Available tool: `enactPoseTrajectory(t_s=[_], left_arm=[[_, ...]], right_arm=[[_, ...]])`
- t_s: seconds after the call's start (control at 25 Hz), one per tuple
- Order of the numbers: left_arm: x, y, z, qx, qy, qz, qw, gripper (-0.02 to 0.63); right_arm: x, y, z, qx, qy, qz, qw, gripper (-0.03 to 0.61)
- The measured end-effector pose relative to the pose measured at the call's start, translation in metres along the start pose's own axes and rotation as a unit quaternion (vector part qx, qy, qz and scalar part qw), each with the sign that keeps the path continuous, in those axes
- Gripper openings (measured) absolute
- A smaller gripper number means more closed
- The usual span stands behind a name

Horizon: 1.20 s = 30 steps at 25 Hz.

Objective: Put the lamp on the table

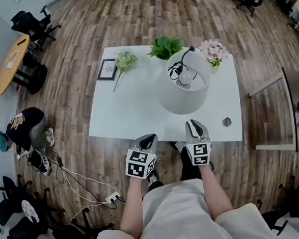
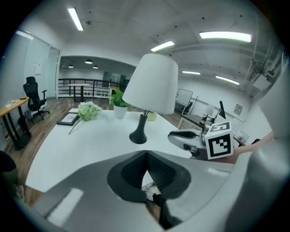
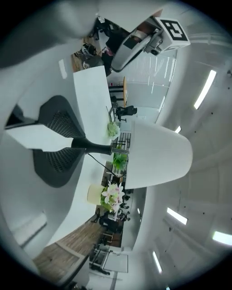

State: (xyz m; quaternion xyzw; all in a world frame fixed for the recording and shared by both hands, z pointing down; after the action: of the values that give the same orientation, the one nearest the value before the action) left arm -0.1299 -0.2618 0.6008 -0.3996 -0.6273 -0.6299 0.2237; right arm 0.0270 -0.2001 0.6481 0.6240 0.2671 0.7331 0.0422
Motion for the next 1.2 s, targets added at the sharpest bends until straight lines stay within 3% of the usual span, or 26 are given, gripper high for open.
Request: enactPoseTrajectory(t_s=[0.16,0.32,0.44,0.56,0.8,1.2], left_arm=[[-0.008,-0.041,0.0,0.007,0.035,0.029,0.9989,0.0],[-0.009,-0.074,0.015,0.016,0.05,0.038,0.9979,0.0],[-0.026,-0.094,0.019,0.01,0.068,0.047,0.9965,0.002],[-0.038,-0.114,0.029,0.008,0.094,0.055,0.994,0.002],[-0.054,-0.131,0.032,-0.001,0.104,0.07,0.9921,0.002],[-0.038,-0.154,0.031,-0.005,0.104,0.077,0.9916,0.002]], right_arm=[[-0.024,-0.043,-0.015,0.043,0.036,0.007,0.998,0.035],[-0.054,-0.092,-0.038,0.058,0.055,0.033,0.996,0.026],[-0.079,-0.117,-0.052,0.063,0.121,0.055,0.989,0.026],[-0.092,-0.139,-0.074,0.04,0.179,0.073,0.98,0.025],[-0.094,-0.155,-0.096,0.033,0.156,0.071,0.985,0.025],[-0.089,-0.176,-0.099,0.059,0.157,0.085,0.982,0.023]])
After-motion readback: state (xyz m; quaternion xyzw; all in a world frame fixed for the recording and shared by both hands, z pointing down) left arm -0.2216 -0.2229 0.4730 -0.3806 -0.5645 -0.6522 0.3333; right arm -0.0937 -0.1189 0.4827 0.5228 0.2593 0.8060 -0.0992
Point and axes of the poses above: the fingertips, and each gripper's own axes: y forward along the fingers, z to its right, x out of its underside, the point moved 1 cm from there along -y, backward along the fingers, and after that the axes turned 11 degrees about y, right-handed, at the moved point
